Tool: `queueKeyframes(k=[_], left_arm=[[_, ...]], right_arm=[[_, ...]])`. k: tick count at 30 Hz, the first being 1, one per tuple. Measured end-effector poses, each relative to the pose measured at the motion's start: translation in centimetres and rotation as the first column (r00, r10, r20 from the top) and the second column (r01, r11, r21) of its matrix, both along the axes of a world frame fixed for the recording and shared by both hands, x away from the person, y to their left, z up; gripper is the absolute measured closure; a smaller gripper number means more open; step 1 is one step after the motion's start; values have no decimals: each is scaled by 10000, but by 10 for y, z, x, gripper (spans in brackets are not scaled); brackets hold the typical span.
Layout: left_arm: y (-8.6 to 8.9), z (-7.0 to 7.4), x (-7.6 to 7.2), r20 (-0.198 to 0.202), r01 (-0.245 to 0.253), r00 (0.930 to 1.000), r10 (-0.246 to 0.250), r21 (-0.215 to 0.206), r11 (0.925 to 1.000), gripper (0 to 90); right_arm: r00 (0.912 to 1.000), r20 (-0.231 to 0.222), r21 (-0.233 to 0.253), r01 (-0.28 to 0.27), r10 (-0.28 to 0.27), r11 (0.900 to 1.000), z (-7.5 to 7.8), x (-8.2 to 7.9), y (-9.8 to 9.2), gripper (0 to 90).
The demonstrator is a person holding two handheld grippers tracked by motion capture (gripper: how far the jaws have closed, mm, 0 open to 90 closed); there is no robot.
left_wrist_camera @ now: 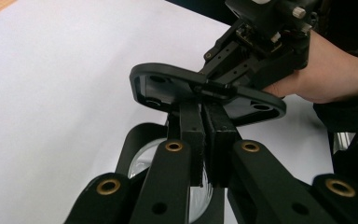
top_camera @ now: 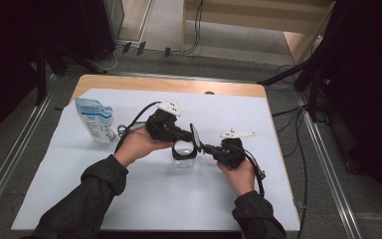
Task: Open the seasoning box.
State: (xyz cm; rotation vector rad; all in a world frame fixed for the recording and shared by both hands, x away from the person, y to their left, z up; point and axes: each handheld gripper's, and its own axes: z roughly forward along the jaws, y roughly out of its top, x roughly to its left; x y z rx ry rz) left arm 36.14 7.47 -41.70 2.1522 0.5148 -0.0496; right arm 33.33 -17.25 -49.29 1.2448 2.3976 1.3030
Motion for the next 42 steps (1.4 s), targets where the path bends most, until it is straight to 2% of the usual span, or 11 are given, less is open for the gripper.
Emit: queueKeyframes(k=[5,17,26,37,38,42], left_arm=[[-9,-3,5,-196,6,9998,-4,86,10000,892],[-30,-7,9,-208,66,9998,-62,203,9998,891],[-36,-9,10,-284,68,9996,-64,122,9999,881],[-30,-8,9,-329,17,9995,-15,62,10000,858],[-30,-8,9,-314,-6,9995,8,65,10000,851],[-27,-5,7,-241,130,9996,-127,126,9998,732]], right_arm=[[10000,1,73,37,-37,10000,-1,0,0,900],[9999,-27,62,167,-167,9998,-1,-3,0,900],[9998,-23,-22,208,-208,9998,-1,-4,-1,900],[10000,7,-42,92,-92,9999,-2,-4,-1,900],[10000,-10,-39,65,-65,10000,-2,-4,-1,900],[9999,121,-51,64,-64,10000,2,-5,-4,900]])
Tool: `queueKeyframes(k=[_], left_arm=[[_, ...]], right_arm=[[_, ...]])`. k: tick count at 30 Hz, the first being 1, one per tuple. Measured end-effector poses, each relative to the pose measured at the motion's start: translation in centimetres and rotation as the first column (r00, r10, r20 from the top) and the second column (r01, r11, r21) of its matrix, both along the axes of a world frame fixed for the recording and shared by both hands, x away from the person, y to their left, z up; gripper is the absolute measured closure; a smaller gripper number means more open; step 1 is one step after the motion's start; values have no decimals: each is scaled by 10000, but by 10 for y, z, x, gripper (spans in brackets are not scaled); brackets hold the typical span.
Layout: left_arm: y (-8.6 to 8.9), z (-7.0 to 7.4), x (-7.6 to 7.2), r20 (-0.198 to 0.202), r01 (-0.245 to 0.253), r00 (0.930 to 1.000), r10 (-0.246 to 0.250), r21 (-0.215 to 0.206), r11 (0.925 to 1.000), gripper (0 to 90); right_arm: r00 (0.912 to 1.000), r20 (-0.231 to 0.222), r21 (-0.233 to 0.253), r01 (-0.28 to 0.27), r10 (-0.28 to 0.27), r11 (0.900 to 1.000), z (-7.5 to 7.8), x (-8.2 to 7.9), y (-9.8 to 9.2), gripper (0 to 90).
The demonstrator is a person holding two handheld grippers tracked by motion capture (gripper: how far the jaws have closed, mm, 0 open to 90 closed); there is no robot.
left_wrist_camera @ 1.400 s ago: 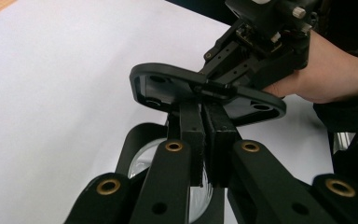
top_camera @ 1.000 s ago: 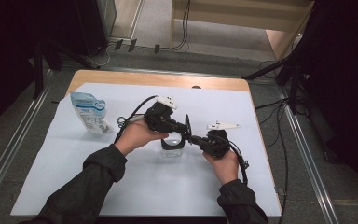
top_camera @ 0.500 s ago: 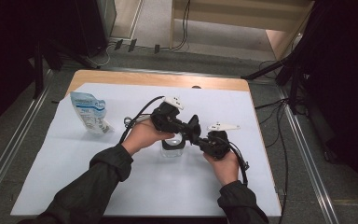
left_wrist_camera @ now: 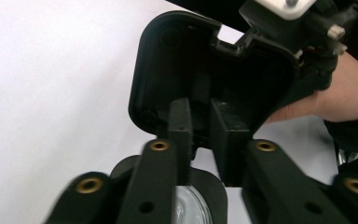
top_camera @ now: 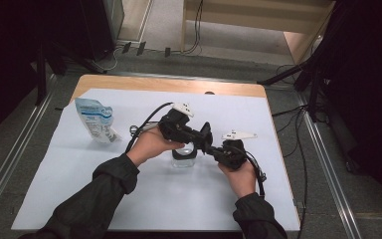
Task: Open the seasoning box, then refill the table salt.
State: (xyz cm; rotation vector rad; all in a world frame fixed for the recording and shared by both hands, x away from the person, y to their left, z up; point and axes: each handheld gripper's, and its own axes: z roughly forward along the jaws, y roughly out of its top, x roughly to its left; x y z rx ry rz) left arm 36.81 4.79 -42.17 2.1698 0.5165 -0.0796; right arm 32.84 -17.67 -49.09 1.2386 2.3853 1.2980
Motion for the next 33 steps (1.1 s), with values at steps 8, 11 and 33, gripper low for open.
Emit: queueKeyframes(k=[8,11,33], left_arm=[[28,6,-3,-618,79,9980,-123,-722,9974,535],[40,5,-8,-466,-79,9989,42,-801,9968,493],[111,-21,-45,-507,-1060,9933,1034,-508,9931,418]], right_arm=[[9989,367,16,-306,306,9995,10,-11,-11,713],[9983,361,-9,-466,466,9989,10,-16,-13,619],[9958,468,263,-799,786,9965,10,-27,-28,486]])
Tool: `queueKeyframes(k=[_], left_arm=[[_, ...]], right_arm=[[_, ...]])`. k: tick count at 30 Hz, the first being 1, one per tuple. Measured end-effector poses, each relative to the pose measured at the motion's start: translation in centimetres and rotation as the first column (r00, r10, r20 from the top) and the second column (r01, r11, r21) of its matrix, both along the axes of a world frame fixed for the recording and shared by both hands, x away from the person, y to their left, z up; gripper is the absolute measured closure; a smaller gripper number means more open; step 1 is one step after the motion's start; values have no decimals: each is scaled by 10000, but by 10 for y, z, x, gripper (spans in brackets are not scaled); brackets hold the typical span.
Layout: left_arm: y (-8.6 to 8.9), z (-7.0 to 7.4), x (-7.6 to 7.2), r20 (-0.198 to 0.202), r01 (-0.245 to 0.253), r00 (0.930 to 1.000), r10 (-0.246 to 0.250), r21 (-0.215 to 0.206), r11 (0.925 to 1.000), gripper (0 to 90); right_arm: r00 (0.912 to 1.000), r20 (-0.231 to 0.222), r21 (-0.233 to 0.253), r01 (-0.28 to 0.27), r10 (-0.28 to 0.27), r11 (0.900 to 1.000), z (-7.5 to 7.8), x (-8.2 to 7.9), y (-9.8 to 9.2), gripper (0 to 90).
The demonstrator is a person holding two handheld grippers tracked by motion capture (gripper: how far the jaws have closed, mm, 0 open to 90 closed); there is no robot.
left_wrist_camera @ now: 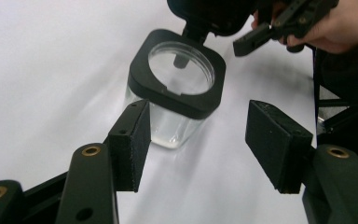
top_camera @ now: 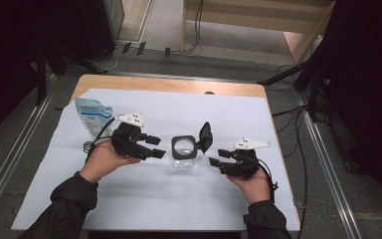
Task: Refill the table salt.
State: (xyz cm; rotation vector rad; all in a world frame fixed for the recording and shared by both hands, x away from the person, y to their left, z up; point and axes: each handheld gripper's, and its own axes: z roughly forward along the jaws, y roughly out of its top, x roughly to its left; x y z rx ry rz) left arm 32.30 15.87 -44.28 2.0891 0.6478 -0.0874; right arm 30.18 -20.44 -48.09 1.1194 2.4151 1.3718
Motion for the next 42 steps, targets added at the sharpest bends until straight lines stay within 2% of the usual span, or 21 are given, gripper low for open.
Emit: queueKeyframes(k=[10,14,15,18,19,22,23,27,28,30,31,32,37,38,40,42], left_arm=[[24,0,-6,2,-530,9986,530,-74,9986,418],[38,2,-10,134,-798,9967,798,-10,9968,419],[47,3,-13,135,-961,9953,961,-36,9954,420],[55,3,-15,141,-1196,9927,1196,-67,9928,421],[62,4,-16,147,-1415,9898,1416,-85,9899,421],[69,4,-17,152,-1616,9867,1618,-151,9867,420],[76,4,-18,177,-1852,9825,1855,-206,9825,421],[88,4,-20,157,-2121,9770,2125,-223,9770,421],[95,5,-21,121,-2328,9724,2330,-213,9723,421],[99,5,-22,128,-2420,9701,2423,-225,9700,422],[106,5,-24,109,-2635,9645,2638,-223,9644,421],[106,5,-24,109,-2635,9645,2638,-223,9644,421],[124,5,-27,142,-3102,9505,3103,-85,9506,421],[124,5,-27,142,-3102,9505,3103,-85,9506,421],[132,5,-28,150,-3309,9435,3310,-134,9436,420],[134,5,-28,158,-3355,9418,3357,-108,9420,419]], right_arm=[[9999,114,-109,-100,101,9999,5,4,-1,490],[9999,33,-230,-118,118,9997,5,3,-4,489],[9998,76,-271,-188,190,9995,5,2,-5,489],[9996,136,-319,-224,228,9992,4,-1,-8,488],[9997,129,-313,-217,221,9993,4,-1,-9,487],[9996,177,-263,-198,203,9995,4,1,-10,484],[9998,185,-243,-111,116,9996,4,3,-10,477],[9997,160,-286,-200,205,9994,3,7,-7,474],[9996,133,-277,-228,232,9994,2,8,-5,474],[9994,128,-343,-328,333,9989,2,10,-2,474],[9994,80,-326,-337,340,9989,2,10,-1,475],[9994,80,-326,-337,340,9989,2,10,-1,475],[9989,75,-310,-470,473,9984,1,14,5,482],[9989,75,-310,-470,473,9984,1,14,5,482],[9990,79,-249,-435,437,9987,0,15,5,482],[9991,85,-262,-424,426,9988,0,16,4,483]])
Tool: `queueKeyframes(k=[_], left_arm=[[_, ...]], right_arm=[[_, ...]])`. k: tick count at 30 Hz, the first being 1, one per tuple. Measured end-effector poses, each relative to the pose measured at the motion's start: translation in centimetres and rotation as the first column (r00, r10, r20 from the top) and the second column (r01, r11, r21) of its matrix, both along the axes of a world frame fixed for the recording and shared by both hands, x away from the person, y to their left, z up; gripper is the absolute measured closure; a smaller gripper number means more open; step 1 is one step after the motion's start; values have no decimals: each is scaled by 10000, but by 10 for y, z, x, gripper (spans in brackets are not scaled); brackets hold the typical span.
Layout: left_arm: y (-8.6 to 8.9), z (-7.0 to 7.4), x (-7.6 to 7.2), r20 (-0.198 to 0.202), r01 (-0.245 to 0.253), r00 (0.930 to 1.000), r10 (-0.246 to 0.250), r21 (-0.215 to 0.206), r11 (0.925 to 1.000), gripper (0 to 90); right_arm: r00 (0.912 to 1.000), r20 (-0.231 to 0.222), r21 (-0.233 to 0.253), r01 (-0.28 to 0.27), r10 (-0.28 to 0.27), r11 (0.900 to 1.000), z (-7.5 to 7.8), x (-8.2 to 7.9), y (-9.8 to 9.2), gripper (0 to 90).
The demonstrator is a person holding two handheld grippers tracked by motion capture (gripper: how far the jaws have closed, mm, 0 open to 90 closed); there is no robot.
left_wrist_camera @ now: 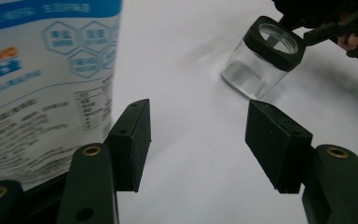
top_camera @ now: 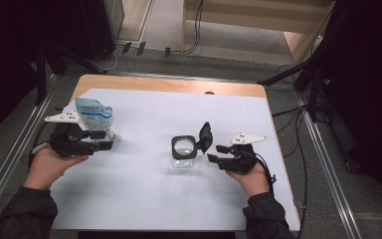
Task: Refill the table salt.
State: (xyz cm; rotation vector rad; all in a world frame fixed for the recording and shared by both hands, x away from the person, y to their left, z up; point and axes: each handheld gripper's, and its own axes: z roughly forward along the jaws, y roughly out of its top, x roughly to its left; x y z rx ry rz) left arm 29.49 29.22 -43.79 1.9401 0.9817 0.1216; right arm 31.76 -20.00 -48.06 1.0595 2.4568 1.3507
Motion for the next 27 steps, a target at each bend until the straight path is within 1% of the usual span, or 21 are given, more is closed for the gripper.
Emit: queueKeyframes(k=[1,2,3,5,7,8,9,10,13,14,15,18,19,20,22,23,25,26,27], left_arm=[[4,0,0,23,-112,9999,112,62,9999,419],[8,0,1,-17,-198,9998,198,1,9998,418],[8,0,1,-17,-198,9998,198,1,9998,418],[17,1,2,16,-412,9992,412,-36,9991,418],[20,1,3,9,-458,9990,458,6,9990,418],[26,2,4,10,-564,9984,564,3,9984,417],[26,2,4,10,-564,9984,564,3,9984,417],[28,2,4,33,-666,9978,666,-25,9978,417],[42,2,7,4,-916,9958,916,-88,9958,417],[42,2,7,4,-916,9958,916,-88,9958,416],[46,1,9,42,-1131,9936,1131,-74,9936,416],[50,1,12,62,-1170,9931,1170,7,9931,410],[52,1,13,171,-1303,9914,1301,121,9914,410],[55,2,15,275,-1327,9908,1325,47,9911,399],[58,2,17,252,-1346,9906,1346,-12,9909,399],[59,2,17,253,-1409,9897,1410,-46,9900,397],[62,1,20,210,-1436,9894,1435,23,9896,397],[63,0,22,277,-1508,9882,1505,64,9885,397],[65,-1,23,229,-1567,9874,1566,40,9876,393]], right_arm=[[10000,8,-7,15,-15,10000,0,0,0,483],[10000,-52,-7,46,-46,10000,0,1,-1,484],[10000,-52,-7,46,-46,10000,0,1,-1,484],[10000,-68,-33,37,-37,10000,-1,1,-1,483],[10000,-74,-37,37,-37,10000,-1,0,-1,484],[9999,-82,-49,57,-57,10000,-1,0,-2,484],[9999,-82,-49,57,-57,10000,-1,0,-2,484],[9999,-118,-51,90,-91,9999,-1,0,-2,483],[9999,-122,-59,95,-95,9999,-1,-1,-4,483],[9999,-122,-59,95,-95,9999,-1,-1,-4,483],[9998,-139,-75,128,-129,9999,-1,-2,-4,483],[9998,-126,-95,128,-129,9999,0,-3,-5,483],[9998,-127,-94,157,-158,9998,0,-4,-5,483],[9998,-84,-126,163,-164,9998,0,-5,-6,483],[9998,-114,-104,181,-182,9998,0,-6,-6,483],[9998,-54,-105,188,-189,9998,0,-7,-8,483],[9998,-32,-60,194,-194,9998,-1,-7,-8,483],[9997,-67,-59,239,-239,9997,-1,-8,-9,484],[9996,-74,-34,267,-267,9996,-1,-9,-10,483]])
